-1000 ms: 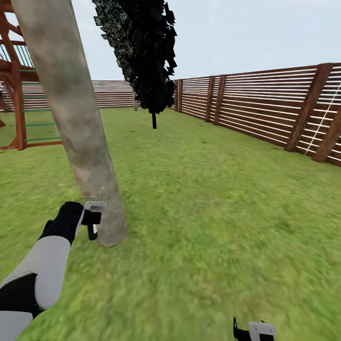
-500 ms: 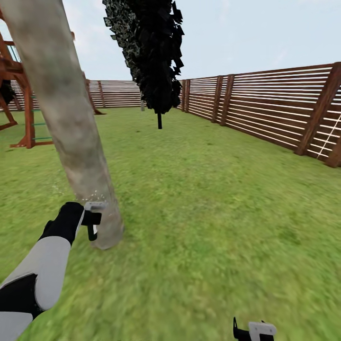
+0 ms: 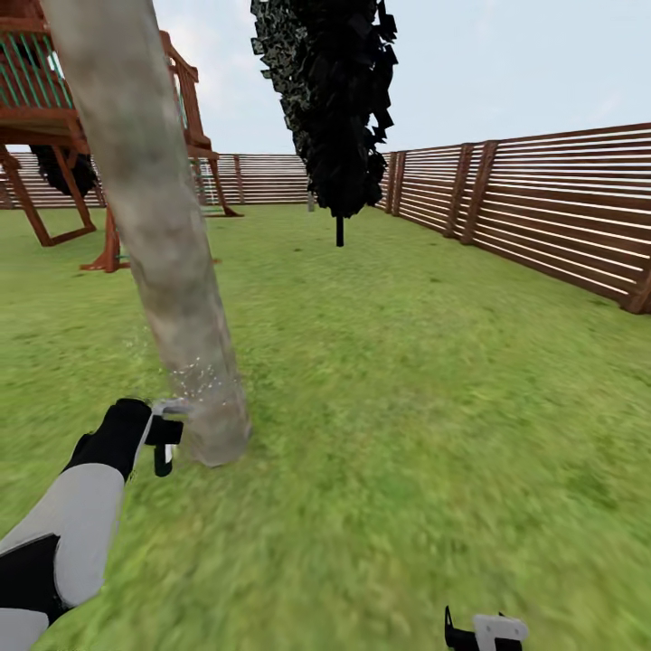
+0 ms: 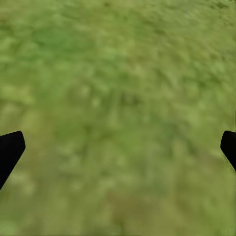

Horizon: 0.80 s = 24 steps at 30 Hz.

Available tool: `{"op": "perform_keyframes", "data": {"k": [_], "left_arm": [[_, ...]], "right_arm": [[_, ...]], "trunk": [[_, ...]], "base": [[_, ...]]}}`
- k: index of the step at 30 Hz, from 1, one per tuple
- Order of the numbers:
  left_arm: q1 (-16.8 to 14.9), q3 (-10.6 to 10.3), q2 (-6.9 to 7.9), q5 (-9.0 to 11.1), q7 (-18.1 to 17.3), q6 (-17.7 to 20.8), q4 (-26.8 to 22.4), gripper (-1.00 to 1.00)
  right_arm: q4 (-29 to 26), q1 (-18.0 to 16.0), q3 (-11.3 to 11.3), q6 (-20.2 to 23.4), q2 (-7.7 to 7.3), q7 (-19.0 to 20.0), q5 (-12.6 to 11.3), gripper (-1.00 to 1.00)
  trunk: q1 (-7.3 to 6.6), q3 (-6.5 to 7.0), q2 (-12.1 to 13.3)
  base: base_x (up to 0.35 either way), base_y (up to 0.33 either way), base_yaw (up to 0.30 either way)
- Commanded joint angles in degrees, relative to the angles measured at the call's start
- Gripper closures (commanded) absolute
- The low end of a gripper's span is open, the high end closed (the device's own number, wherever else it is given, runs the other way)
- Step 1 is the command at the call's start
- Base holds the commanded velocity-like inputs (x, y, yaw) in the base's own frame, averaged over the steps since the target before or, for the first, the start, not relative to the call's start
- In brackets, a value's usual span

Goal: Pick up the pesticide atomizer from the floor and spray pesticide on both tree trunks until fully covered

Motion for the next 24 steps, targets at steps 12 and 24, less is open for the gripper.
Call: {"op": "perform_keyframes", "data": {"k": [12,24], "left_arm": [[5.0,6.3,-1.99,0.1,-0.3,-1.2,-1.2,1.00],[7.7,6.7,-3.11,0.2,5.3,-3.7,-0.5,1.00]], "right_arm": [[0.0,0.0,-0.3,-0.1,-0.09,-0.4,0.6,-1.00],[0.0,0.0,-0.3,-0.1,-0.06,-0.4,0.6,-1.00]], "trunk": [[0.01,-0.05,0.0],[0.01,-0.05,0.0]], "base": [[0.214,-0.210,0.010],[0.081,-0.109,0.130]]}}
